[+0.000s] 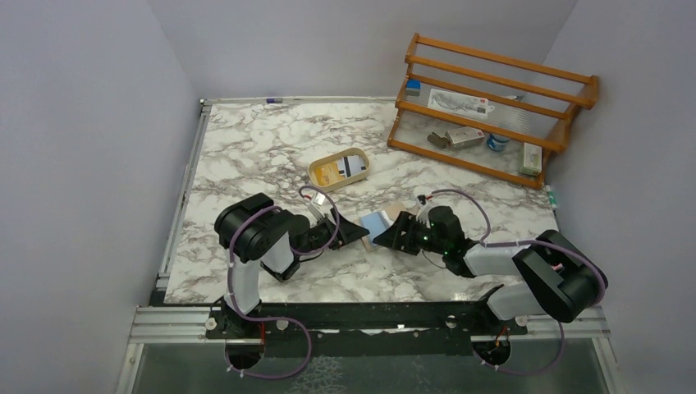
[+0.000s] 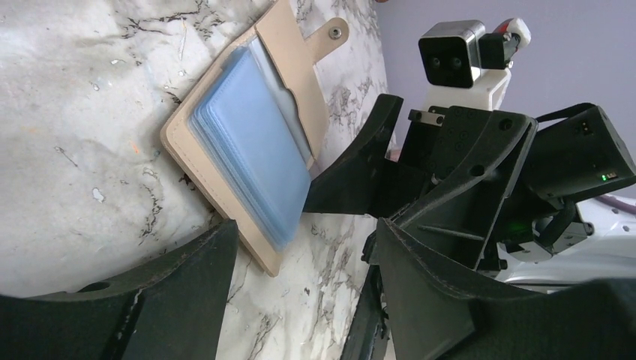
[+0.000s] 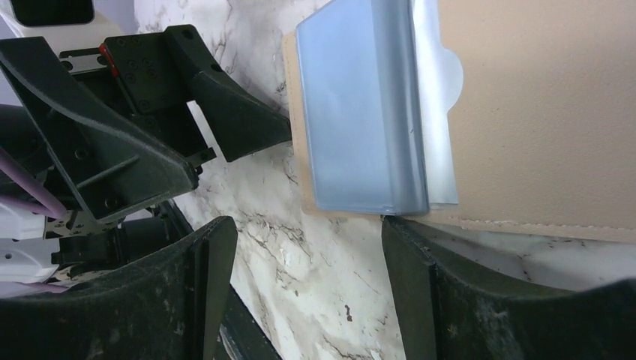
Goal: Take the credit cards out of the card holder
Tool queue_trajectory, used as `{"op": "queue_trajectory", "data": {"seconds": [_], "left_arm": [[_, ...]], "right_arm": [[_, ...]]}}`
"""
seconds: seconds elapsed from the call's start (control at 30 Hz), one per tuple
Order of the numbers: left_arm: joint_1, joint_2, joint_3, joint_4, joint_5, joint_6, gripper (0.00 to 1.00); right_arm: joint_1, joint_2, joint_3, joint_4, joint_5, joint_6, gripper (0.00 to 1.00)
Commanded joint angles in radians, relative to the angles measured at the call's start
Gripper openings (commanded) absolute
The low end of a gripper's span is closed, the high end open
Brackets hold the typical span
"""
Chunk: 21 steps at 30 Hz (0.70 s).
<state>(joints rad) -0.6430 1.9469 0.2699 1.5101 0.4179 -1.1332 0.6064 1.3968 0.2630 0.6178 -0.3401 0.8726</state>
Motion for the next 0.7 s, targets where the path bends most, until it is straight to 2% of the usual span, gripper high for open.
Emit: {"op": "queue_trajectory", "data": {"seconds": [0.0, 0.17, 0.47, 0.6, 0.67], "left_arm": [[-0.024, 0.050, -0.026, 0.016, -0.066, -0.012, 0.69], [-0.038, 0.088, -0.019, 0.039, -0.103, -0.018, 0.69], [-0.074, 0.125, -0.015, 0.004, -0.233, -0.013, 0.61], [-0.081, 0.069, -0.022, -0.098, -0.283, 0.006, 0.61], [-0.081, 0.036, -0.026, -0.151, -0.299, 0.018, 0.61]], "right_arm": [[-0.002, -0.003, -0.049, -0.126, 0.006, -0.008, 0.77], [-0.003, -0.033, -0.023, -0.177, 0.009, -0.045, 0.77], [-0.003, 0.053, -0.041, -0.080, -0.046, -0.008, 0.77], [-0.003, -0.011, -0.026, -0.150, -0.015, -0.023, 0.77], [-0.005, -0.089, 0.002, -0.255, 0.028, -0.056, 0.79]]}}
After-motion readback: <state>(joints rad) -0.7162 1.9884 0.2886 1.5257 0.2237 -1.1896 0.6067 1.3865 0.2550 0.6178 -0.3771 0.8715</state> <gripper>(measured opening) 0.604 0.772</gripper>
